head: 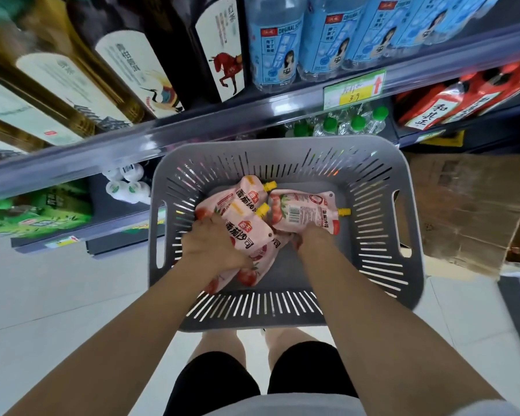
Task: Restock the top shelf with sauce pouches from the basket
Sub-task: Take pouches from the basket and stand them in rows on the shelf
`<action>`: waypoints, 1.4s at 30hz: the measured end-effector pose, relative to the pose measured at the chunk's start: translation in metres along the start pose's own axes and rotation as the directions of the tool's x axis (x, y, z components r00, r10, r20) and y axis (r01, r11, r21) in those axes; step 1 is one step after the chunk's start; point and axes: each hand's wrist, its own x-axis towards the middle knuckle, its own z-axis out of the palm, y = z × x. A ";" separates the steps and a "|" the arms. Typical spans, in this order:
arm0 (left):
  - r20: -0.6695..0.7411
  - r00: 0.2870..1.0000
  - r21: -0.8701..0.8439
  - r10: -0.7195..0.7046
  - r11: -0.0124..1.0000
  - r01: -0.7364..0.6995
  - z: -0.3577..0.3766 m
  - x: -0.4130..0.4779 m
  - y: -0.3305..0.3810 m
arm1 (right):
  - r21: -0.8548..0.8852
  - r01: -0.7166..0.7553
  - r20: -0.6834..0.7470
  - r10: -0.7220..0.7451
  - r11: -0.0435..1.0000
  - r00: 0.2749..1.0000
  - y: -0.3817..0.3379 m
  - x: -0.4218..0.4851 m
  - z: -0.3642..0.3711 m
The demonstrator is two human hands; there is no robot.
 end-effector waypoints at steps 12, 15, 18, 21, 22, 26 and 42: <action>-0.059 0.998 -0.279 -0.008 0.960 -0.009 0.002 0.019 -0.003 | -0.525 0.356 -0.248 -0.539 0.773 0.805 -0.044 -0.053 -0.025; -0.060 0.998 -0.264 -0.014 0.965 -0.002 0.003 0.020 -0.004 | -0.673 0.396 -0.155 -0.642 0.625 0.751 -0.052 -0.070 -0.035; -0.070 0.997 -0.232 -0.013 0.973 -0.004 0.006 0.019 -0.003 | -0.882 0.327 0.007 -0.685 0.339 0.729 -0.051 -0.065 -0.025; -0.081 0.996 -0.269 -0.028 0.963 0.005 0.009 0.020 -0.004 | -0.958 0.283 0.197 -0.623 0.040 0.757 -0.036 -0.052 -0.004; -0.077 0.996 -0.273 -0.032 0.962 0.010 0.010 0.020 -0.005 | -0.956 0.293 0.239 -0.594 -0.006 0.768 -0.030 -0.044 0.003; -0.072 0.997 -0.288 -0.040 0.957 0.018 0.012 0.023 -0.005 | -0.907 0.421 0.364 -0.514 -0.008 0.777 -0.009 -0.024 0.021; 0.041 0.996 -0.160 -0.075 0.984 0.081 0.022 0.022 0.011 | -0.856 0.257 0.091 -0.358 0.449 0.929 0.010 0.010 0.017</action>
